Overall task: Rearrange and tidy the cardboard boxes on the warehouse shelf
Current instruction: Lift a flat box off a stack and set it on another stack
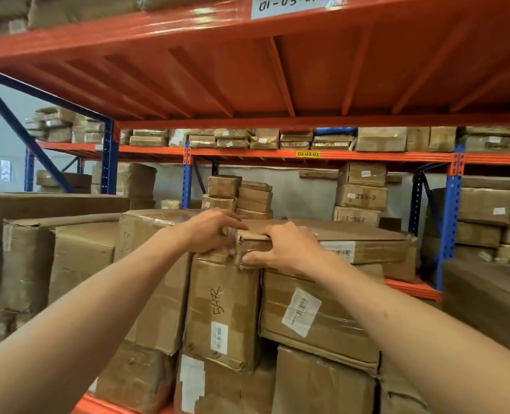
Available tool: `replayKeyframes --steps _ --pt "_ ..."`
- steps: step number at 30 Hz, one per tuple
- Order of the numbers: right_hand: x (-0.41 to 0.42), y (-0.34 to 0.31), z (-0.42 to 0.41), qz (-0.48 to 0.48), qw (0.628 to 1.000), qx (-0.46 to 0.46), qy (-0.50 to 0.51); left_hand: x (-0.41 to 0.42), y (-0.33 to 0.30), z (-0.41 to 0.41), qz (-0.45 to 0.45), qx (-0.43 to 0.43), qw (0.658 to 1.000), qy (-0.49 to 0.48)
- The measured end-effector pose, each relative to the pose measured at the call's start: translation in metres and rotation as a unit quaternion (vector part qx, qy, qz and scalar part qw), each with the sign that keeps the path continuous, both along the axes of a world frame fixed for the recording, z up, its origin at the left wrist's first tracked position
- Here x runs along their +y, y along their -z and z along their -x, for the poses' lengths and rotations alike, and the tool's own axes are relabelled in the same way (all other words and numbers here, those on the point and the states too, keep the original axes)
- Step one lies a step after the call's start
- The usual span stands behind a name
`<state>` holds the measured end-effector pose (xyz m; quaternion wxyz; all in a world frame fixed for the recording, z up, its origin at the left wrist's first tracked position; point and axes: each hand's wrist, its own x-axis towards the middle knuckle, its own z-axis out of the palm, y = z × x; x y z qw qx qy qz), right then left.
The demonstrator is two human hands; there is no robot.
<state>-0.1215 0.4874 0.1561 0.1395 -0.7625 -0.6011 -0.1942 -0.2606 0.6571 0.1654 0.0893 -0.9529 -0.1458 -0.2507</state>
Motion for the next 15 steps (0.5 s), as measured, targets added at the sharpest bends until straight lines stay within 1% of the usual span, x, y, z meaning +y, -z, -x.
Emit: replayKeyframes --steps 2,4,7,10,12,15 --pt "-0.013 -0.002 -0.008 -0.012 1.000 -0.006 -0.015 -0.005 0.002 -0.001 -0.003 -0.034 0.999 0.042" --pt "-0.038 -0.015 -0.023 0.012 0.999 0.010 -0.031 -0.014 0.000 -0.001 0.032 -0.038 0.996 0.077" --pt "-0.081 -0.028 -0.055 0.030 0.995 0.071 -0.060 -0.022 -0.009 0.000 0.117 0.014 0.991 0.063" --pt "-0.116 -0.031 -0.083 0.036 0.992 0.107 -0.051 -0.022 -0.011 0.000 0.185 0.076 0.979 0.041" --pt "-0.134 -0.032 -0.095 0.039 0.994 0.101 -0.030 -0.029 -0.006 -0.005 0.218 0.086 0.971 0.057" --pt "-0.153 -0.030 -0.103 0.060 0.992 0.108 0.001 -0.043 -0.001 -0.017 0.255 0.063 0.959 0.109"
